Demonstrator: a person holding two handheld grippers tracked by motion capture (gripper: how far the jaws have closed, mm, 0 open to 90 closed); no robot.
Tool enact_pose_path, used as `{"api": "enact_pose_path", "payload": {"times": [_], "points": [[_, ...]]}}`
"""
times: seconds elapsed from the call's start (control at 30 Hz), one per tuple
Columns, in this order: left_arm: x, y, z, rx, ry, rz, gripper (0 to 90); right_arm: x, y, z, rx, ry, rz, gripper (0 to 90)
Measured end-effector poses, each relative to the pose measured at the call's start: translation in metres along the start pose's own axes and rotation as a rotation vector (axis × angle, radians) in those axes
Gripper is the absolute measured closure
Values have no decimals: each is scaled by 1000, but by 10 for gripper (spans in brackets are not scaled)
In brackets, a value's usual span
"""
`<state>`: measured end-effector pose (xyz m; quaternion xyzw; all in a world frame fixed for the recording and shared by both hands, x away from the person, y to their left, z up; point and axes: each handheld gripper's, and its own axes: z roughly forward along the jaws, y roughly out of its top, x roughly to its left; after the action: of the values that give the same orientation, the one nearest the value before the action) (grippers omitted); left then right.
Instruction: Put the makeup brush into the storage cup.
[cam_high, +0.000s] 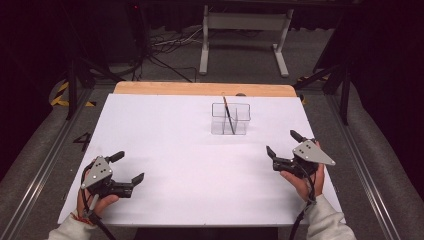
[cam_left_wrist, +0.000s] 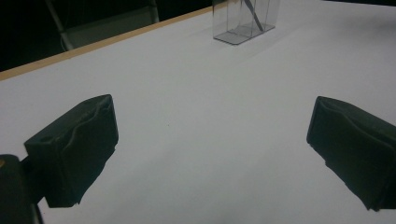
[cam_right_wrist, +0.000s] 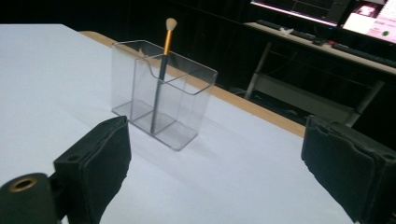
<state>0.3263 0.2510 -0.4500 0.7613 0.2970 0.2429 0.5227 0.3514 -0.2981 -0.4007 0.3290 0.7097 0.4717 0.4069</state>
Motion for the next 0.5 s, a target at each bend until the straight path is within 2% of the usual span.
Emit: {"api": "enact_pose_path", "payload": {"times": [0.07,0.5], "points": [[0,0,0,-3,-2,1,28,0,-3,-1,6,14,3,84],[0,0,0,2,-5,5,27,-1,-19,-12,31,4,-7,76]]}}
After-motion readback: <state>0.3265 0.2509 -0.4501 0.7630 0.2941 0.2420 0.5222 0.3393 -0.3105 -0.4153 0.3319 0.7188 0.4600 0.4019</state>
